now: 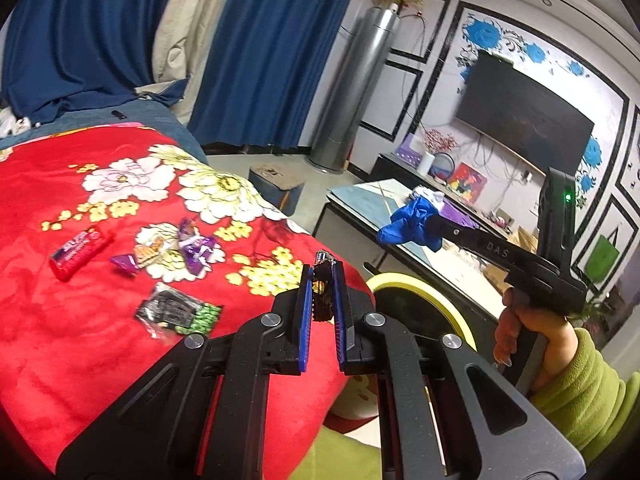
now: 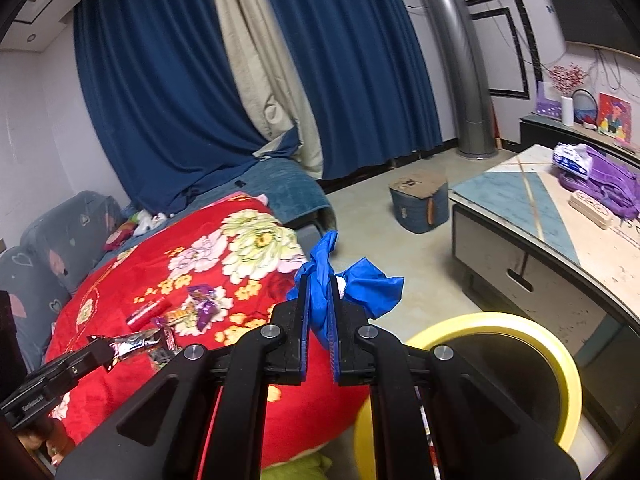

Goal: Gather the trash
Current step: 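Carry the red wrapper and blue cloth over the bin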

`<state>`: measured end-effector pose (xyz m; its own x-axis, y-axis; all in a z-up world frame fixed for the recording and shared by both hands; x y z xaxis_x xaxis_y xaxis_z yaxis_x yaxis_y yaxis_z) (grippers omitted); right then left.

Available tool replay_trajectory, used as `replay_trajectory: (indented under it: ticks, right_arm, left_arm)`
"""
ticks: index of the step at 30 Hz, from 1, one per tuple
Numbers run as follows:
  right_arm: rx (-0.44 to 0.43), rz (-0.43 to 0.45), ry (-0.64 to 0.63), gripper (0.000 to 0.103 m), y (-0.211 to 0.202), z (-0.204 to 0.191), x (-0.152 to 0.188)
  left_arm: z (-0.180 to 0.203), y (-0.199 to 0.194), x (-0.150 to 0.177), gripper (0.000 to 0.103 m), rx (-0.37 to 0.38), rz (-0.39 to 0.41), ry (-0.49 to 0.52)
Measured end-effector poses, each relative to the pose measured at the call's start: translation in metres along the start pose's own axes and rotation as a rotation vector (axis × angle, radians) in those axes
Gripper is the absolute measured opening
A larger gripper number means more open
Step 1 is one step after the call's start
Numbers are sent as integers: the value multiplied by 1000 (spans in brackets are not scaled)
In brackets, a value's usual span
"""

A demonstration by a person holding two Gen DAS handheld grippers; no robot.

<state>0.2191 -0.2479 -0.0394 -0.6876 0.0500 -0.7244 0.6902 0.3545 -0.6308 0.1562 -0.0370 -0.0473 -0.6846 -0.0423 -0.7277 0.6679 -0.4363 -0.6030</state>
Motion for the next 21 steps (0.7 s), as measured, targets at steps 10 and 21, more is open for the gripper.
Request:
replay_trajectory:
  ticks: [10, 21]
  right_arm:
    - [34, 10, 61, 8, -9, 36, 9]
    - [58, 13, 119, 8, -19, 75, 25]
  left_arm:
    - [34, 20, 11, 5, 19, -54, 71]
    - [72, 46, 24, 5, 54, -110, 154]
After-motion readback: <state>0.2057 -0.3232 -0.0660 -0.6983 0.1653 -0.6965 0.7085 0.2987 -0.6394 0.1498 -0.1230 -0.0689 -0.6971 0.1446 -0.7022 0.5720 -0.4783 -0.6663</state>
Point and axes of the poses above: each gripper's, at about its wrist camera, not at the fingertips, and y roughly the way its jaws point, z to its right, x to its underside, the point moved 5 cm from there along y, roughly the way its jaws point, and after that the axes turned 10 degrees about -z, right-handed, at the moved point
